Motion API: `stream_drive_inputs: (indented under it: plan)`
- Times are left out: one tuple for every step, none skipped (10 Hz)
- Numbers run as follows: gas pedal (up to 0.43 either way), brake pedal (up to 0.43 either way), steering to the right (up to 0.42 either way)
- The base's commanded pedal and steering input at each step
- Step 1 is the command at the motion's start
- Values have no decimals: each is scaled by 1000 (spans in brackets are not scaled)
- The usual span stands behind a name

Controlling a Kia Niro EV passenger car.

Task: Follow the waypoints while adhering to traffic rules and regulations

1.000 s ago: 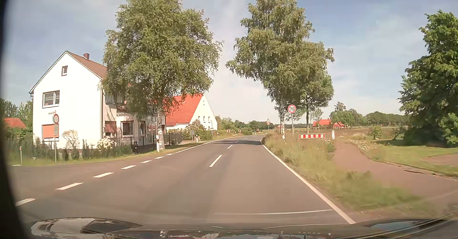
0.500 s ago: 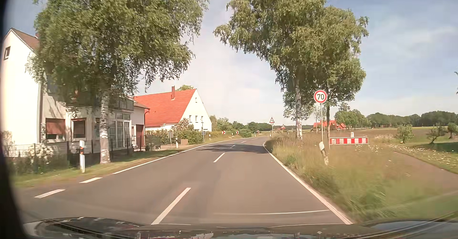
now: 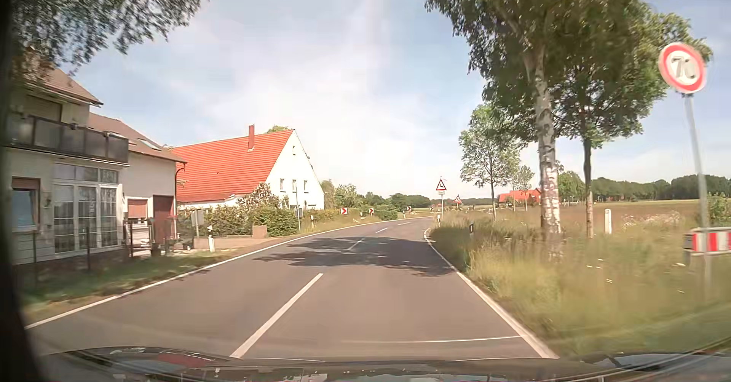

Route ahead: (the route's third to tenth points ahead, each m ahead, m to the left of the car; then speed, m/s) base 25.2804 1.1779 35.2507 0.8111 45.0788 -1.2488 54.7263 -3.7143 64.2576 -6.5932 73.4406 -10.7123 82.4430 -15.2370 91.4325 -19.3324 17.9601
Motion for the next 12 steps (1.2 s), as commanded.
stream_drive_inputs:
  plan:
    - [0, 152, 4]
    - [0, 171, 4]
    - [0, 183, 4]
    - [0, 201, 5]
    - [0, 220, 6]
    - [0, 226, 6]
    - [0, 226, 6]
    - [0, 220, 6]
    - [0, 226, 7]
    - [0, 220, 8]
    - [0, 195, 10]
    - [0, 165, 15]
